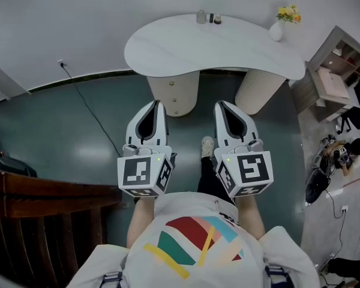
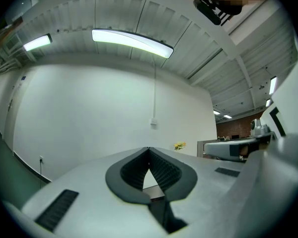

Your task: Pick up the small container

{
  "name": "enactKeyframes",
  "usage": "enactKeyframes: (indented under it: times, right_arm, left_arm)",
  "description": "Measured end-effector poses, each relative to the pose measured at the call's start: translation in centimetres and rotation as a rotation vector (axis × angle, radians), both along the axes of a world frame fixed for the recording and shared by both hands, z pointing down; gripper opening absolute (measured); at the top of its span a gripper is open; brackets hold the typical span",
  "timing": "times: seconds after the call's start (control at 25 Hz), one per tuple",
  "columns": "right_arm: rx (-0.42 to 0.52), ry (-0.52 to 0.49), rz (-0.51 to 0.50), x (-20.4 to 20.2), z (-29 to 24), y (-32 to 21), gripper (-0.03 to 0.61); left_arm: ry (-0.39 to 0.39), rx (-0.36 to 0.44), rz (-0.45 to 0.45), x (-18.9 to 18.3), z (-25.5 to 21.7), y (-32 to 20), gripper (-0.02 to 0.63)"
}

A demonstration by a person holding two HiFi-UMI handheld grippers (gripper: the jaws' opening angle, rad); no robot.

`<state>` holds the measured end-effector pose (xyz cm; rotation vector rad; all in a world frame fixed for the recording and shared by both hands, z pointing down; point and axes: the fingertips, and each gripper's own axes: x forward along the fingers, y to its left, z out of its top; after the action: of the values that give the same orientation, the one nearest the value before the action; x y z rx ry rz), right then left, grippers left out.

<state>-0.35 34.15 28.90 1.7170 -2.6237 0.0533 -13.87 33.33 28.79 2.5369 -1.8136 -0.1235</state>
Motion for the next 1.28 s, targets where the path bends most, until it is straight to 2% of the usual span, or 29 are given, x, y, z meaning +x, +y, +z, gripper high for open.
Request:
enactKeyframes:
  times: [0.44,1.0,1.28]
  right_arm:
    - [0.074,0.017,-0.017,0.5,-1.6,-6.5,0.011]
    - [0.006,0.021,-0.052,2.1,1.9,-16.1,0.011]
    - [-0.039,0.035,-0.079,3.2,3.4,-24.0,0.011]
  left_arm:
    - [-0.03,0.069,0.021,2.4,-1.8,-5.8,0.017]
    - [-0.036,0.059,-0.036,3.7,-0.4,-15.2,0.017]
    - [-0.093,0.049,-0.067,5.2,0.1,-22.9,0.017]
